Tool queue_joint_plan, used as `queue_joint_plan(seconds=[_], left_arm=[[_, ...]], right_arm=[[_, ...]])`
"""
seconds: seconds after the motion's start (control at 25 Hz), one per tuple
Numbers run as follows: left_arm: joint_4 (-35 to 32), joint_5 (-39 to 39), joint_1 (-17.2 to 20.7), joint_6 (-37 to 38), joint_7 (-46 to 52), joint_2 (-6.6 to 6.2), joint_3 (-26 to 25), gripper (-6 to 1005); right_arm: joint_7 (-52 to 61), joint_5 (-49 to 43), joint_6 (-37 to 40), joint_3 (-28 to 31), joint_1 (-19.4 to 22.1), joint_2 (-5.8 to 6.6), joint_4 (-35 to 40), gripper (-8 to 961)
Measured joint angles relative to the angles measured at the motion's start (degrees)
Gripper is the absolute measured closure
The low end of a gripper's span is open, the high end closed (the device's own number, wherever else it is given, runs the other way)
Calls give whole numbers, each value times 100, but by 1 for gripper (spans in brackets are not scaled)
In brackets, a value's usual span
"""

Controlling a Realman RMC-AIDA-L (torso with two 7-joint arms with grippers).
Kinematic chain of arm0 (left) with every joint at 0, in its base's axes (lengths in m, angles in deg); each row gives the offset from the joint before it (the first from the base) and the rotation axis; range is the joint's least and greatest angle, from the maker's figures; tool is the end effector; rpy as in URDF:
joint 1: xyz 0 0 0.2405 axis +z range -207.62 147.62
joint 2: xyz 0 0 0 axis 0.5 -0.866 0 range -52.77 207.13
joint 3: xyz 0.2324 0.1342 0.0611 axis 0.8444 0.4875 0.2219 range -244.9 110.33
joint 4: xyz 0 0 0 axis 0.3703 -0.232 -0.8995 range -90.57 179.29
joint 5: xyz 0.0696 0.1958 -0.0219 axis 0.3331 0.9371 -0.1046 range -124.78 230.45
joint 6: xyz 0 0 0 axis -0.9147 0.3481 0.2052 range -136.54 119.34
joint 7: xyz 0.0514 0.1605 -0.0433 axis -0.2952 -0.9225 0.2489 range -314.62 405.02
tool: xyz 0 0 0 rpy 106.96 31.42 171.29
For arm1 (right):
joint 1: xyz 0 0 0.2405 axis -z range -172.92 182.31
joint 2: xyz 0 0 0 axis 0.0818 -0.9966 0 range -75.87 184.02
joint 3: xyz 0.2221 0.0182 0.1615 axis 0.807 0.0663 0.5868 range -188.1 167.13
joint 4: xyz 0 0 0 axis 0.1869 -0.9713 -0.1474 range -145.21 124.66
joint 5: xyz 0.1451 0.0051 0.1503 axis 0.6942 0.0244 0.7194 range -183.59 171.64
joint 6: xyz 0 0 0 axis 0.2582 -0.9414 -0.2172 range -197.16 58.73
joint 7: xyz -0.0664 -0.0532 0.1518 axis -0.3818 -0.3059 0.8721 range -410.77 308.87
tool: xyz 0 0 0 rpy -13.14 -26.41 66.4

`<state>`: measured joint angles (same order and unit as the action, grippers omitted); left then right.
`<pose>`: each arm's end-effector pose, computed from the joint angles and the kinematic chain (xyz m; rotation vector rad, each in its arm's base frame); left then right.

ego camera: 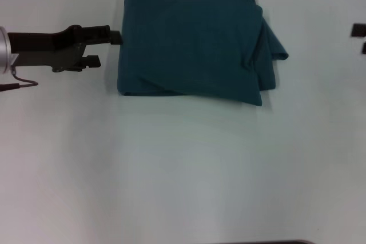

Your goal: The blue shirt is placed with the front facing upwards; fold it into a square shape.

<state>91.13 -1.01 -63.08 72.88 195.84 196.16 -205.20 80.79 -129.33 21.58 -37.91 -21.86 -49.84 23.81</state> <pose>-0.2731 0.3822 -0.0222 -2.0865 -2.0171 -0.5547 0.3616 0.3436 0.0868 -2.0375 1.8707 0.6882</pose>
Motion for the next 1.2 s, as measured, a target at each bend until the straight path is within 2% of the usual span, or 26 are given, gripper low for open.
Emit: queue_joint_plan(seconds=[0.08, 0.16, 0.32, 0.56, 0.92, 1.08, 1.2], left_arm=[[-20, 27, -24, 13, -4, 12, 46, 103], [-33, 40, -57, 14, -5, 16, 134, 107], [-40, 83, -157, -115, -2, 6, 433, 116], [-76, 427, -348, -710, -48, 30, 882, 129], [-644, 508, -661, -1151, -69, 32, 936, 149], [-744, 518, -822, -1219, -66, 97, 979, 158], [-1003, 627, -1056, -1412, 142, 116, 1201, 165]], right_arm=[[325, -244, -72, -1, -178, 225, 5, 25], [575, -553, 17, 3, -391, 353, 132, 25], [717, -795, 306, 4, -633, 335, 469, 25], [723, -814, 409, -4, -819, 323, 506, 25], [788, -820, 490, -36, -850, 325, 595, 25], [790, -822, 494, -61, -868, 328, 597, 25], [790, -819, 512, -62, -876, 328, 603, 25]])
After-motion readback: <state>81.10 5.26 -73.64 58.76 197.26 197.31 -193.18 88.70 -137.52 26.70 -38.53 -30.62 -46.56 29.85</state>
